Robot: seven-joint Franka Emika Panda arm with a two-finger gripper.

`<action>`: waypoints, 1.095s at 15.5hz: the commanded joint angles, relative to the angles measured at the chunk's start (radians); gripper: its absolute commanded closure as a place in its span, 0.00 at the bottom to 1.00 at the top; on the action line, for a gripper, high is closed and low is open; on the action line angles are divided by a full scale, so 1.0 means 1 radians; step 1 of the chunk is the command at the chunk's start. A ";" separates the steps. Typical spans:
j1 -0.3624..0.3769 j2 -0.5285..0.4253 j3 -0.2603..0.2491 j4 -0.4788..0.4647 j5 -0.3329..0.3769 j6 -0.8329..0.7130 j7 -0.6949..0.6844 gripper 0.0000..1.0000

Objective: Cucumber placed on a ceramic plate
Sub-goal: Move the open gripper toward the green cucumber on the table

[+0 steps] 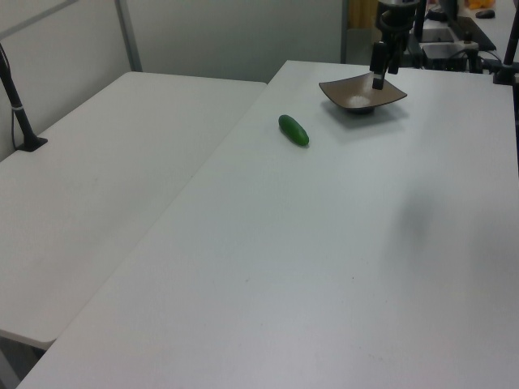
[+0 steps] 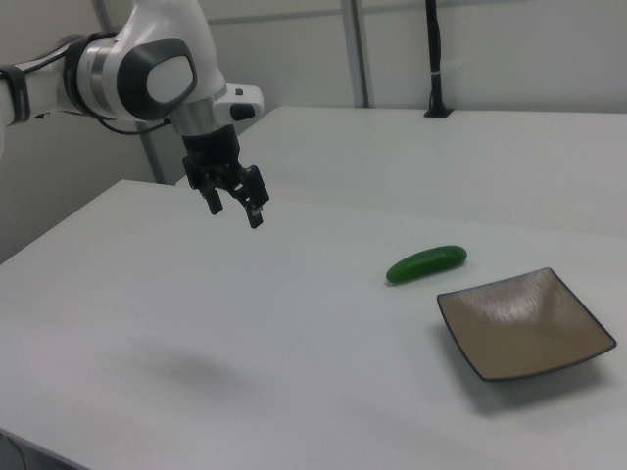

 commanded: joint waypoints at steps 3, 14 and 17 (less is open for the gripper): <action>0.016 -0.033 -0.024 -0.005 -0.012 -0.086 -0.029 0.00; 0.016 -0.003 -0.024 -0.003 -0.010 0.094 0.011 0.00; 0.002 0.051 -0.024 0.030 -0.012 0.240 0.120 0.00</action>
